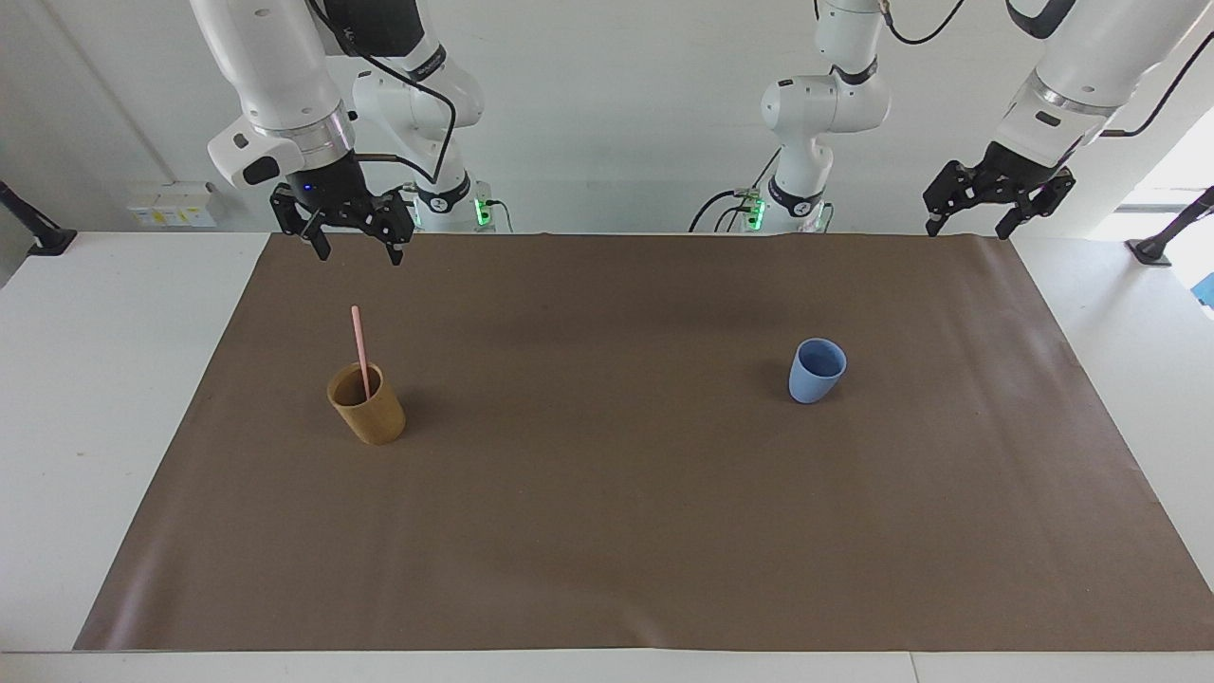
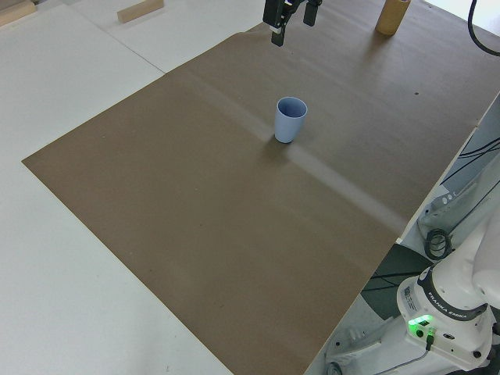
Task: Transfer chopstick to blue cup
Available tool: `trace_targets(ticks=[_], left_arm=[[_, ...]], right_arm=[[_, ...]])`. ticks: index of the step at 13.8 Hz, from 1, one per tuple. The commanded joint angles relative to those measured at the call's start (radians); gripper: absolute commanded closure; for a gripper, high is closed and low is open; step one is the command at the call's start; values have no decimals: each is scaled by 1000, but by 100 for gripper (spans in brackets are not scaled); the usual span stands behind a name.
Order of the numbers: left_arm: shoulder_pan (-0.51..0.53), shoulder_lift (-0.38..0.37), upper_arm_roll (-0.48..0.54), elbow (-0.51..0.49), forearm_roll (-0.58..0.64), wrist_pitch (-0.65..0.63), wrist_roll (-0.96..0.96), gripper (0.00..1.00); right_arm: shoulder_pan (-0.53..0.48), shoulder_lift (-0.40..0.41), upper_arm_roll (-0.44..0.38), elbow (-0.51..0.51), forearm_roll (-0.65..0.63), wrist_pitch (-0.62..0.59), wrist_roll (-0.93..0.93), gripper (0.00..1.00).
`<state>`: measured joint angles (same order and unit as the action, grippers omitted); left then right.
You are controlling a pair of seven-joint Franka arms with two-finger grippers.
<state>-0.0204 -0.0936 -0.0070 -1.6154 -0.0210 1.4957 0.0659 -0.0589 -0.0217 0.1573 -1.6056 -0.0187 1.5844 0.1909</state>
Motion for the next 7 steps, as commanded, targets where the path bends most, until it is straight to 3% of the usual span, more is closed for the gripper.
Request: trace_targets(ticks=[1, 7], left_arm=[[14, -26, -8, -26, 3, -2, 6, 0], [8, -40, -10, -99, -5, 56, 3, 0]], right_arm=[[-15, -41, 4, -57, 5, 31, -4, 0], [-30, -96, -1, -180, 2, 172, -51, 0]])
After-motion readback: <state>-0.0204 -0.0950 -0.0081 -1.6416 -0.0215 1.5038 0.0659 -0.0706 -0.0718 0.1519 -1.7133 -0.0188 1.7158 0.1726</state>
